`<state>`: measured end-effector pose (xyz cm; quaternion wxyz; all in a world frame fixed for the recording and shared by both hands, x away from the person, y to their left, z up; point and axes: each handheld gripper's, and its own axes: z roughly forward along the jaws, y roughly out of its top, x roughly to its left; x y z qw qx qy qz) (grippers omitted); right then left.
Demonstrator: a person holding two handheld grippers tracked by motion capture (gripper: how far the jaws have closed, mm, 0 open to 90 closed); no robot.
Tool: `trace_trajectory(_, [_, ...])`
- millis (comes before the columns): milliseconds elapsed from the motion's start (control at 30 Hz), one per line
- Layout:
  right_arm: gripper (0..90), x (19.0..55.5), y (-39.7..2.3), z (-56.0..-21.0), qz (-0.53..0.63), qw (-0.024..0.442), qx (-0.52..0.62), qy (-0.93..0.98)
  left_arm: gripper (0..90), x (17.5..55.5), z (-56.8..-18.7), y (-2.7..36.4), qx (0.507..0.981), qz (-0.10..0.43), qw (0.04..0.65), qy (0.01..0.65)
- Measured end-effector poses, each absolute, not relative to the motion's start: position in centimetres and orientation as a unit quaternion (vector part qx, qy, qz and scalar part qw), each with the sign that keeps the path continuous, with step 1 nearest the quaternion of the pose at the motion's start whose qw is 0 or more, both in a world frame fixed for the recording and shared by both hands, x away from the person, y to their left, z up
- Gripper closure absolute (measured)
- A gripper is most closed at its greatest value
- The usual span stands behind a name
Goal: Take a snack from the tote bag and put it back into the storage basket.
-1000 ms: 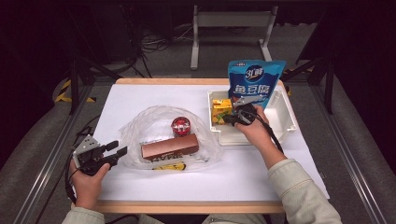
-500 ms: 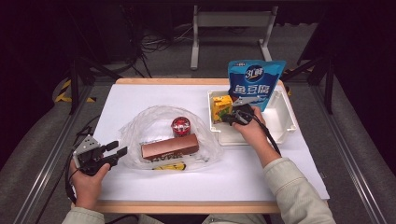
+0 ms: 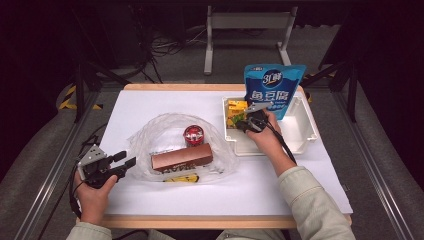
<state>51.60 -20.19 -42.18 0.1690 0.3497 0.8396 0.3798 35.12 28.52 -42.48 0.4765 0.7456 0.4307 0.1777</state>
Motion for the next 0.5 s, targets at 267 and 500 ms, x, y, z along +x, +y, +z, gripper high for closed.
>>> trace_trajectory(267, [87.8,51.75,-20.54,-42.27,0.369,0.175,0.357,0.840,49.6,35.12,-42.49,28.50,0.744,0.177,0.478,0.432])
trace_trajectory(500, [87.9,51.88,-20.83,-42.25,0.361,0.181,0.367,0.838,49.5,35.19,-42.48,28.47,0.744,0.176,0.479,0.431])
